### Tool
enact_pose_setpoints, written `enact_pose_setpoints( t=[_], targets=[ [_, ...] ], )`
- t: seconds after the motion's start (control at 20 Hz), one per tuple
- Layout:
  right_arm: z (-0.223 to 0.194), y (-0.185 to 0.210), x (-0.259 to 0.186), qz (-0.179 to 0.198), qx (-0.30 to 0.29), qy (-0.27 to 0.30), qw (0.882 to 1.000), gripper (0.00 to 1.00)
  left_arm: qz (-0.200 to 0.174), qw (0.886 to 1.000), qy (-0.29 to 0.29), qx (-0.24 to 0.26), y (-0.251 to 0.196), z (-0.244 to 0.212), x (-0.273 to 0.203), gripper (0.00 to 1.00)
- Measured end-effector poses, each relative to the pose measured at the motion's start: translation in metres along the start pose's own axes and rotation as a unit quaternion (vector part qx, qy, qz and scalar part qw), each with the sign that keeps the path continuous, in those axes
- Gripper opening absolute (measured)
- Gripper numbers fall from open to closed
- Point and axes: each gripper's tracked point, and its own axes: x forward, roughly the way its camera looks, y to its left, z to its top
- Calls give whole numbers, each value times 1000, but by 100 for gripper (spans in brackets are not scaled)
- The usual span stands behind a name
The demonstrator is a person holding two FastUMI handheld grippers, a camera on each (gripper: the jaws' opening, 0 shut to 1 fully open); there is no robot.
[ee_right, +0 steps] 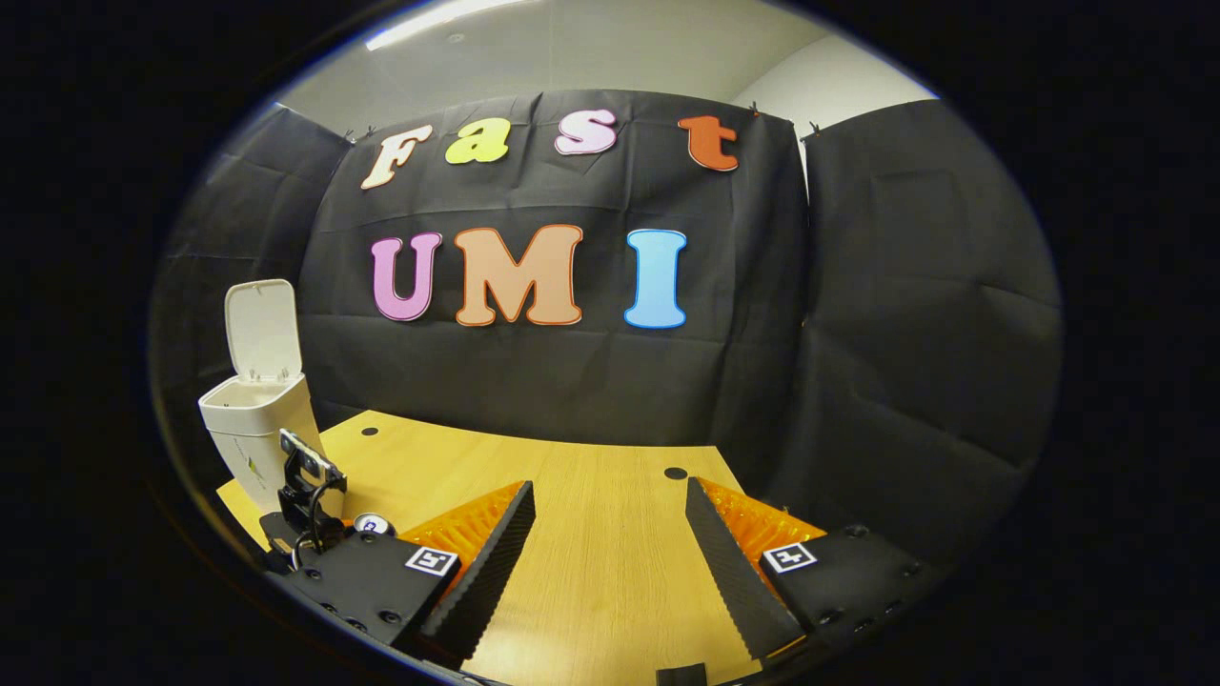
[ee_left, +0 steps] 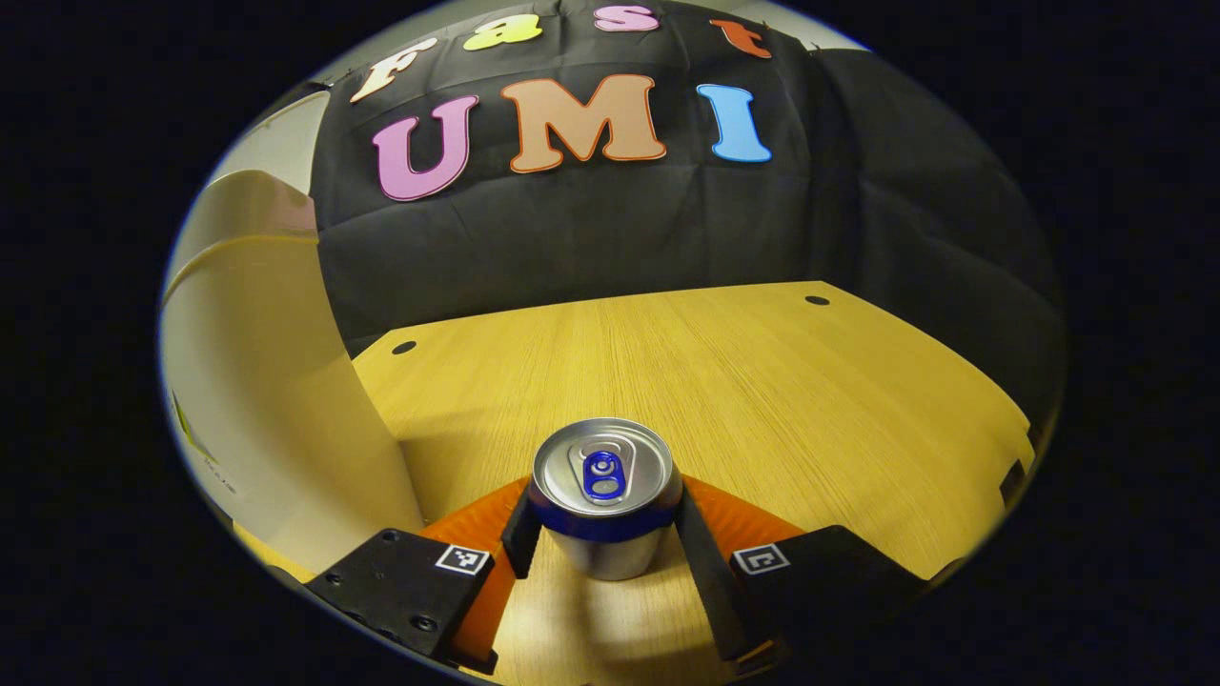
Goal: Press the lid of the desktop garbage bin to open it, pick up the crumpled paper on the desktop and throw it into the bin, then pick up the pop can on the desktop and drop it into the bin, and finally close the garbage bin lid.
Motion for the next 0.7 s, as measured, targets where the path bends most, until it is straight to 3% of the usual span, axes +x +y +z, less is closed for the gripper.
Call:
enact_pose_setpoints(
  t=[0.35, 0.7],
  targets=[
    [1, 17, 14, 29, 30, -16, 999, 100, 3, 994, -110, 10, 16, 117, -33, 76],
    [-3, 31, 27, 55, 49, -17, 997, 100, 57, 979, -195, 6, 68, 212, -73, 76]
  ],
)
